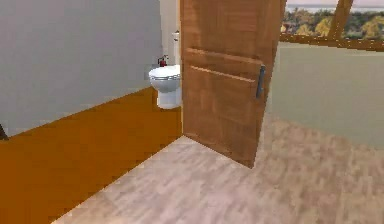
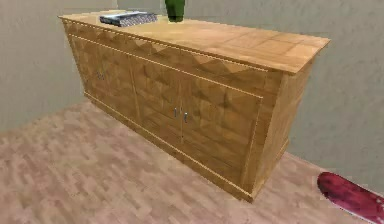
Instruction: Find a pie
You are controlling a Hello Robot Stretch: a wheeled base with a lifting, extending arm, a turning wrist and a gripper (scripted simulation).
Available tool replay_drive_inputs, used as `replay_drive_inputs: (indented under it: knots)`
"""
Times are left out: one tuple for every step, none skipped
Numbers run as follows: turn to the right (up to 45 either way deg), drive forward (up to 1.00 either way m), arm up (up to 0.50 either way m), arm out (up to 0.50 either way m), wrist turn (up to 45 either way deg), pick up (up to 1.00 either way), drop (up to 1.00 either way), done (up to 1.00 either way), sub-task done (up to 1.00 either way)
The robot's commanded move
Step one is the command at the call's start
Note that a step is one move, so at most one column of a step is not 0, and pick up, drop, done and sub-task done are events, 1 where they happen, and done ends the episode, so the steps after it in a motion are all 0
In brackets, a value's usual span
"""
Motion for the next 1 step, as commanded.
replay_drive_inputs:
  knots:
    - [6.0,0.00,0.00,0.00,0.0,0.00,0.00,0.00,0.00]
